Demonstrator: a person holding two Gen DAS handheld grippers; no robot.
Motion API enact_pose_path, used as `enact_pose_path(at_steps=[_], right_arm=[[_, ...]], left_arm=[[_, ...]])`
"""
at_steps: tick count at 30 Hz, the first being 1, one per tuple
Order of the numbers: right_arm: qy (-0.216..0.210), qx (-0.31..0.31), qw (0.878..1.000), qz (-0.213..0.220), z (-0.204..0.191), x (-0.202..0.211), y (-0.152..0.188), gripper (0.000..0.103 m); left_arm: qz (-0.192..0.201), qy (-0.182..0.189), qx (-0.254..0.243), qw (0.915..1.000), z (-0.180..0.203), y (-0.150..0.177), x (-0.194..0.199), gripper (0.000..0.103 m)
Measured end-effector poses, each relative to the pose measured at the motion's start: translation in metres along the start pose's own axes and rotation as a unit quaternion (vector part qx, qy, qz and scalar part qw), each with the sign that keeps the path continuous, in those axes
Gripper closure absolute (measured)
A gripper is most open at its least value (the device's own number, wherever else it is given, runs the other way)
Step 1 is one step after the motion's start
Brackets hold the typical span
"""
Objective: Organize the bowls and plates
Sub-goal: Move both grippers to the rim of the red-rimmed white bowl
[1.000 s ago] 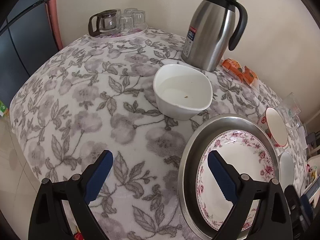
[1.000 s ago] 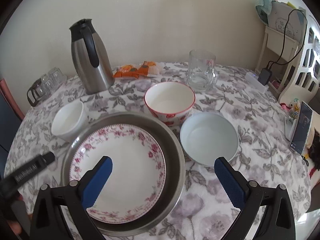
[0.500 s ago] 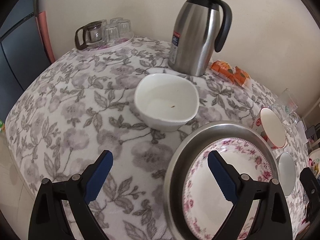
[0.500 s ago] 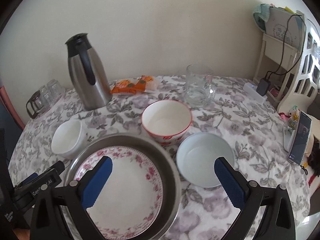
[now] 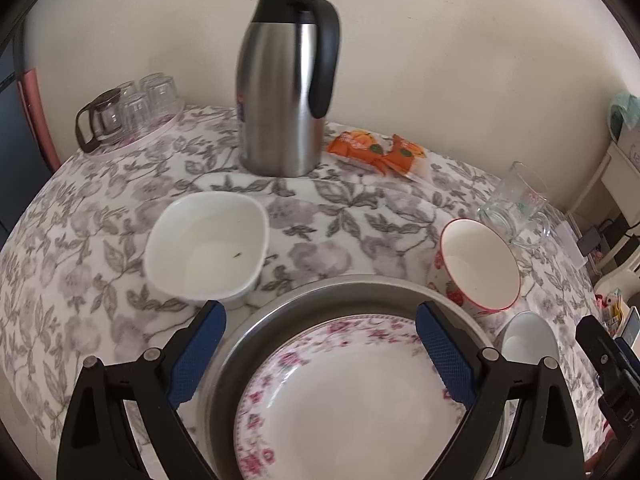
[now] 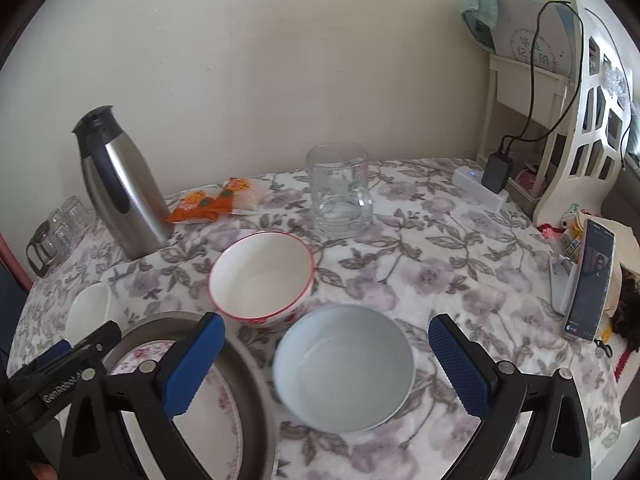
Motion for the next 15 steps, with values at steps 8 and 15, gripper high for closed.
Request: enact_pose_path(at_steps=[8,15], right_arm=[[-0.012,-0.026,0.999,-0.038,0.02,-0.032,0.002,0.0],[-0.032,-0.049,0.997,-0.053,0.019,-0.05,0.0,0.001]], left_arm=[[-0.027,0.045,0.013,0.9985,0.022,-0.009,-0.02,0.007],[-0.051,0.071,0.009,0.9962,0.037,-0.012,-0.033,0.007]])
Point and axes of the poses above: each gripper's, at about its wrist camera, not at the fingertips, and x roughly against the way its jaws point, z to its right, y to its underside, the point moved 6 cm from there along -x, roughly the way its jaws point, and after that the axes turned 8 degrees about y, right-handed, at the moved point
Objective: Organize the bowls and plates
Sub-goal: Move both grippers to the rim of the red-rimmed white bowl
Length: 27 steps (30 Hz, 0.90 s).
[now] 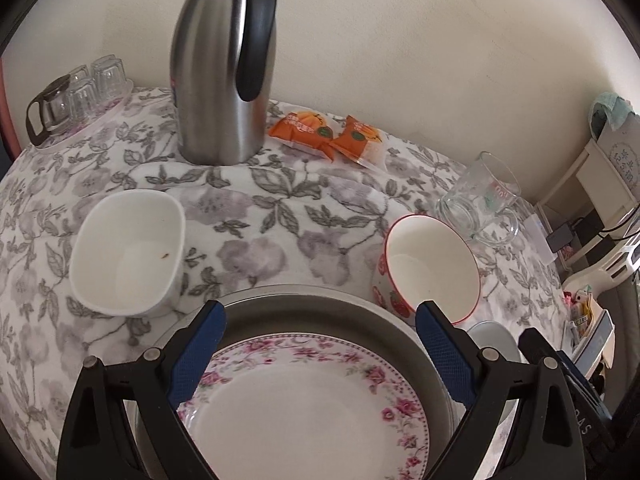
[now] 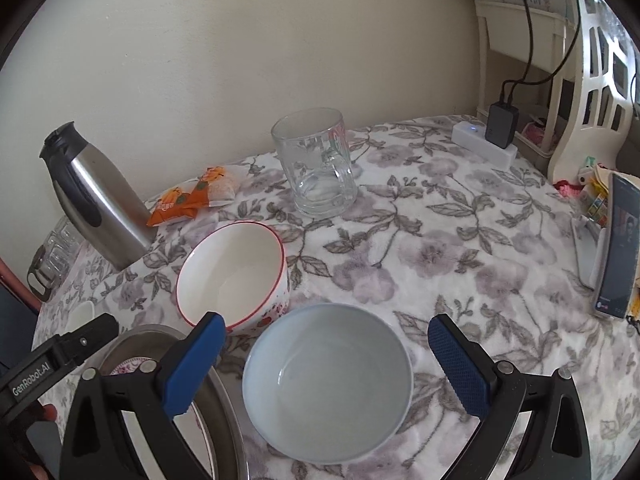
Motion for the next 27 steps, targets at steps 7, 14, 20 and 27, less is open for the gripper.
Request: enact_pose_path(at_steps=[7,14,20,27], right_arm=[[-0.015,0.016,1.0,-0.015,-0.014,-0.014,-0.019,0.006],[-0.029,0.015,0.998,-0.06,-0.022,-0.039,-0.03,0.016],[-0.025,0.019,0.995,-0.09,-0.027,-0.06,-0.034,0.028],[-0.012,0.035,0.993,-0.116,-0.032,-0.079,-0.031,0.034]], left_arm=[[-0.05,0.03,0.033,0.9977,0.008,-0.013,-0.027,0.007],[-0.087,0.006,0.025,0.9959,0.009,-0.021,-0.051,0.007],[-0.098,0.001,0.018,0.995,0.013,-0.027,-0.064,0.019],[-0.123,0.004,0.014,0.9923,0.022,-0.028,-0.082,0.036]])
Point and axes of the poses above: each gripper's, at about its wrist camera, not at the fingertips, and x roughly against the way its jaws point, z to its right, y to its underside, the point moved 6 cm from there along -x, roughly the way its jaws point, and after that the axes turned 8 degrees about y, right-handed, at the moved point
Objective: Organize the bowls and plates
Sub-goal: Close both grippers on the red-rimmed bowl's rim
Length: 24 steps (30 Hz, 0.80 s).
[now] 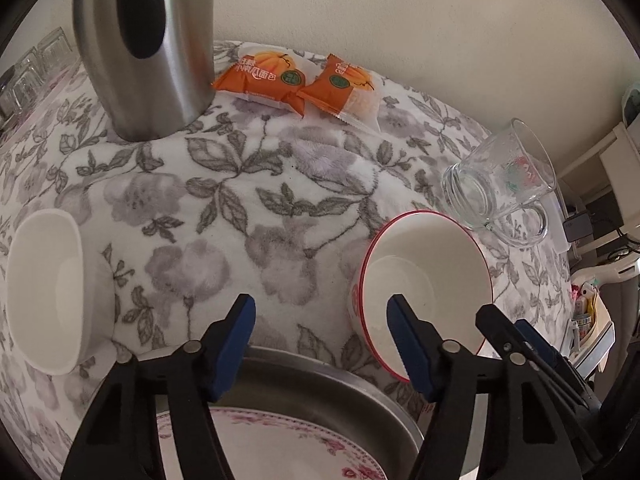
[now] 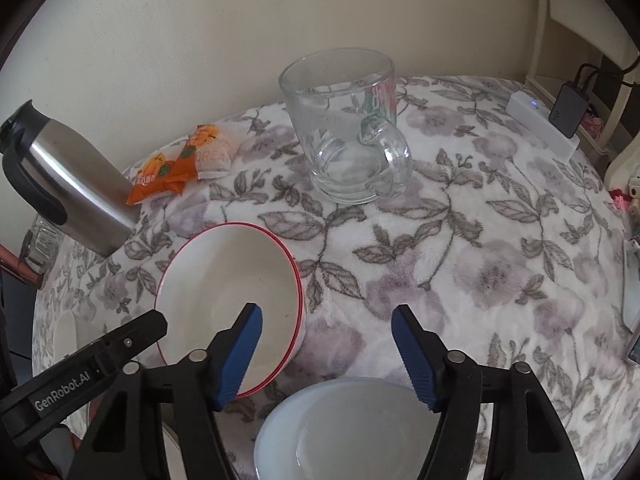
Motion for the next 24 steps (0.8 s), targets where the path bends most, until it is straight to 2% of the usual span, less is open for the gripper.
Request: enact_pose_path(at_steps=[2,4,9,15,24], right_arm=[[0.0,0.002,1.0,-0.005,-0.002,-0.004,0.0,0.036],[-0.002,0.009,1.0,-0.012,-0.007,-0.009,0.0,0.042],[-0.004,0.015,0.999,-0.034,-0.012,-0.022,0.003,0.047],[0.007,0.03,0.998,-0.049,-0.016,-0.036,0.005,0.054],[0.002,0.03,0.998,-0.061,-0.016,-0.048,0.005,0.064]], left_arm=[[-0.003,-0.004,-0.005,1.0,0.002,-0.002,-0.004,0.039],[-0.006,-0.005,-0.009,0.9999,0.004,-0.004,-0.007,0.043],[-0.021,0.004,-0.013,0.9997,0.009,-0.003,-0.019,0.058],[-0.041,0.003,-0.004,0.9992,0.005,-0.006,-0.034,0.071],[-0.058,0.009,-0.007,0.9982,0.006,-0.009,-0.049,0.08]])
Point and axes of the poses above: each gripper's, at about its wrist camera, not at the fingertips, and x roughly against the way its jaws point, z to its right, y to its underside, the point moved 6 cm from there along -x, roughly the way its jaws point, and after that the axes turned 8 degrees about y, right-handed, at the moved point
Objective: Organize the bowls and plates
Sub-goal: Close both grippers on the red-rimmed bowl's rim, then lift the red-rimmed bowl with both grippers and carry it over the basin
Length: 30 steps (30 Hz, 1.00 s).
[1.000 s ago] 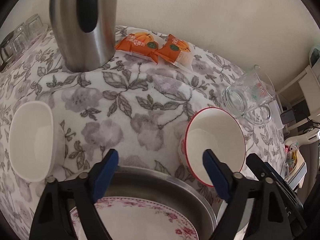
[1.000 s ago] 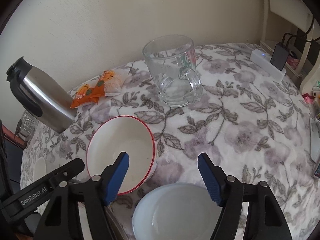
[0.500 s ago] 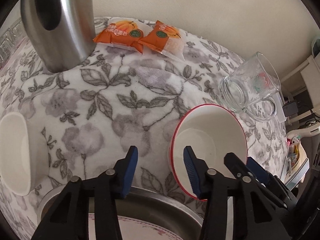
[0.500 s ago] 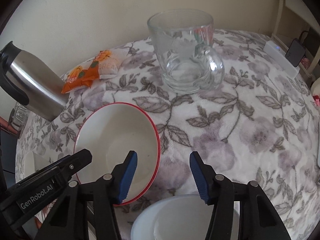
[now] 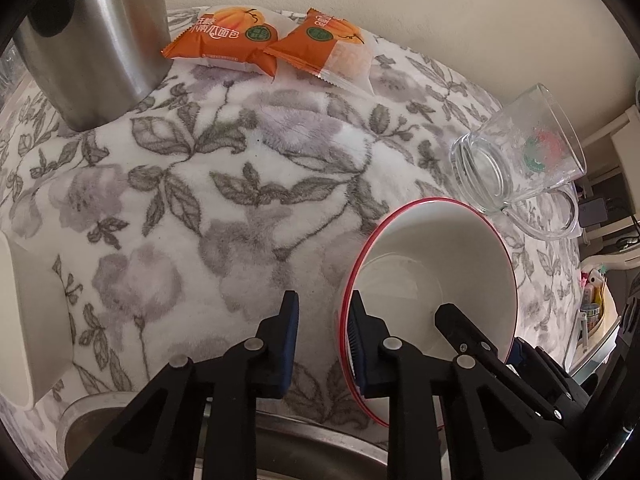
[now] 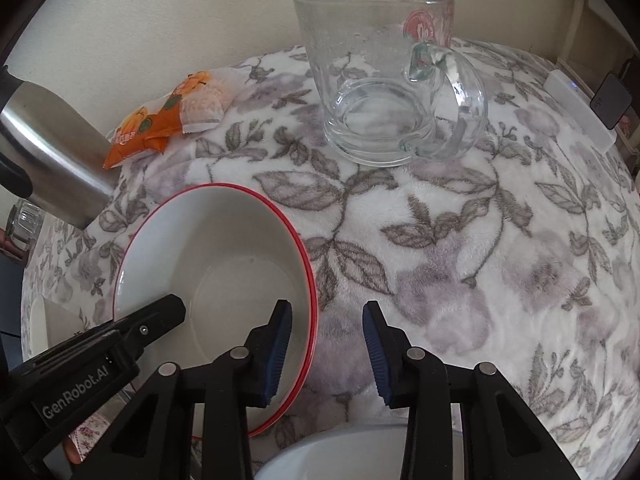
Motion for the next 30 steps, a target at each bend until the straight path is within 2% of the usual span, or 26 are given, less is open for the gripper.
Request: enact_pose_path(at_steps=[7,10,22,30], right_arm=[[-0.02,0.009,1.0,0.004,-0.013,0.001,-0.002,0.07],[-0.014,0.019,1.0,0.005,-0.02,-0.001,-0.002,0.078],[-0.025,0.019,0.999,0.023,-0.021,0.015,-0.005,0.078],[-0.035,0.029,0.997,0.069,-0.018,0.06,-0.005,0.078]], left_arm=[[-0.005,0.014,0.003,0.9999,0.003,0.0,-0.003,0.084],[-0.01,0.025,0.0,0.9996,0.005,0.0,-0.005,0.093],[0.016,0.029,-0.02,0.9992,0.009,-0.002,0.007,0.093],[0.059,0.047,-0.016,0.997,0.021,0.005,0.045,0.093]])
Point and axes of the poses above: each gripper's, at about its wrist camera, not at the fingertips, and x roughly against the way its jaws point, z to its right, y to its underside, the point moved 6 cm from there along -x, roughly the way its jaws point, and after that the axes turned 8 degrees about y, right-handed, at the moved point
